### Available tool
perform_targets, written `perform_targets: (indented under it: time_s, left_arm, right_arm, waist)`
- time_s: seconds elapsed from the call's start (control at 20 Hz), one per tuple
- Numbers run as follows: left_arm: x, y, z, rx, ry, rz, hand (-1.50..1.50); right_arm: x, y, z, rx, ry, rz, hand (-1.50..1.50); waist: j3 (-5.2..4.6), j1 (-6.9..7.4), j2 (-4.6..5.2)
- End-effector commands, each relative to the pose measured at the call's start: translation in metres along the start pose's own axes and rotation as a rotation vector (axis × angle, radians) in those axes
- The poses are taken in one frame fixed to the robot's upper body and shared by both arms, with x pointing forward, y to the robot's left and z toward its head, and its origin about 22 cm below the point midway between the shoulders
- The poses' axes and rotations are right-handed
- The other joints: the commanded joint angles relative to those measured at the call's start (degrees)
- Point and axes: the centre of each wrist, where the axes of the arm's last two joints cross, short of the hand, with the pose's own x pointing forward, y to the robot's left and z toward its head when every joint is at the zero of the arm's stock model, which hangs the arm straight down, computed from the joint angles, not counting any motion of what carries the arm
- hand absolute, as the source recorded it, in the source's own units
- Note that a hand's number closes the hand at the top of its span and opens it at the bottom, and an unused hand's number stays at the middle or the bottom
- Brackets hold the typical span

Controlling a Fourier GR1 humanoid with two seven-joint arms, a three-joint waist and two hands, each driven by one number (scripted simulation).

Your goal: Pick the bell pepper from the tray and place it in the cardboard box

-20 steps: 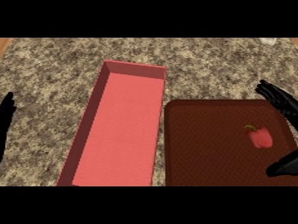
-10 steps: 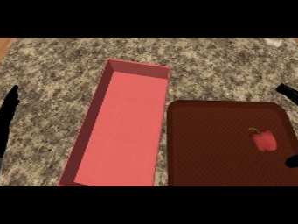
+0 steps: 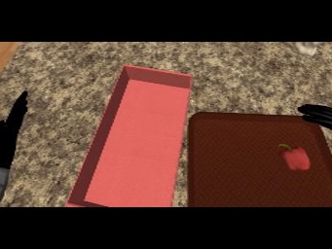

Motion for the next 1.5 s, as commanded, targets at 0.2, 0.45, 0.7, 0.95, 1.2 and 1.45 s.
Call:
perform_targets:
  time_s: [0.2,0.45,0.7,0.95,1.2,1.45]
  left_arm:
    - [0.012,-0.001,-0.013,0.009,0.007,-0.007,0.0]
    - [-0.012,-0.003,0.018,0.024,0.021,-0.001,0.0]
    - [-0.012,-0.002,0.0,0.025,0.029,-0.01,0.0]
    - [-0.006,0.001,-0.01,0.028,0.032,-0.018,0.0]
    - [0.002,0.006,-0.009,0.037,0.046,0.0,0.0]
    - [-0.026,0.003,0.014,0.024,0.051,-0.003,0.0]
  right_arm:
    - [-0.028,-0.006,-0.013,0.244,-0.064,0.063,-1.5]
    - [-0.029,0.017,-0.061,0.284,-0.044,0.135,-1.5]
    - [-0.032,0.051,-0.06,0.273,-0.06,0.148,-1.5]
    - [-0.048,0.025,-0.051,0.3,-0.057,0.142,-1.5]
    - [-0.036,0.044,-0.063,0.313,-0.136,0.087,-1.5]
    - [-0.031,0.038,-0.064,0.31,-0.18,0.062,-1.5]
  waist:
    - [-0.12,-0.79,-0.32]
    - [-0.19,-1.37,-0.81]
    - [-0.22,-2.6,-0.87]
    - [-0.19,-2.2,-0.67]
    - [-0.22,-2.79,-0.92]
    - [-0.26,-2.47,-0.94]
